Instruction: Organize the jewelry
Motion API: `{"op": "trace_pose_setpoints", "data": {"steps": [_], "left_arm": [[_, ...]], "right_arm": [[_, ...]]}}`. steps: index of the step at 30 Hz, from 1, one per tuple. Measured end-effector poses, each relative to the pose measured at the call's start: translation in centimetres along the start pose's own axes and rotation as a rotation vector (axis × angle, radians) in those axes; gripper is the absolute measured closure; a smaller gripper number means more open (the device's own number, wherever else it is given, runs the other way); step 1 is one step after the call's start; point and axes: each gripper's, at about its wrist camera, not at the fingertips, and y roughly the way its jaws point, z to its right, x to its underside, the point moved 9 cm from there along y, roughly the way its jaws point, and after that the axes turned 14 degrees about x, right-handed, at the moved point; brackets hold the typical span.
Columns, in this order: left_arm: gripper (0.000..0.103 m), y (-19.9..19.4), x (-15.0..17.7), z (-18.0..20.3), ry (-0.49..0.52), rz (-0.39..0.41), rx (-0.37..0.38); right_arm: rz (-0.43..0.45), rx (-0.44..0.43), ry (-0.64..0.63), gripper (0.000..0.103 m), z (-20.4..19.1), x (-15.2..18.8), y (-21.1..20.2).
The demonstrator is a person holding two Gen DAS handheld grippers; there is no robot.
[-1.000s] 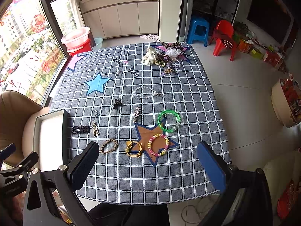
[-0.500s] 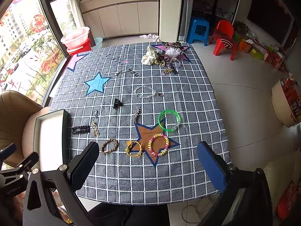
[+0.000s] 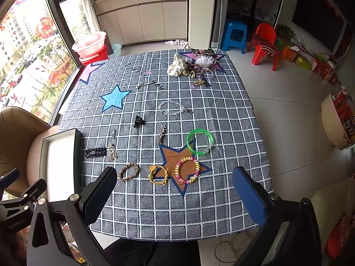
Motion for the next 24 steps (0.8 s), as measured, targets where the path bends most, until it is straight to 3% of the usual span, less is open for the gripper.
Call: {"op": "trace_pose_setpoints", "data": {"steps": [24], "left_arm": [[0.000, 1.1, 0.6, 0.0, 0.008, -0.034, -0.003]], "right_arm": [[-0.025, -0.015, 0.000, 0.000, -0.9, 0.7, 0.6]]}}
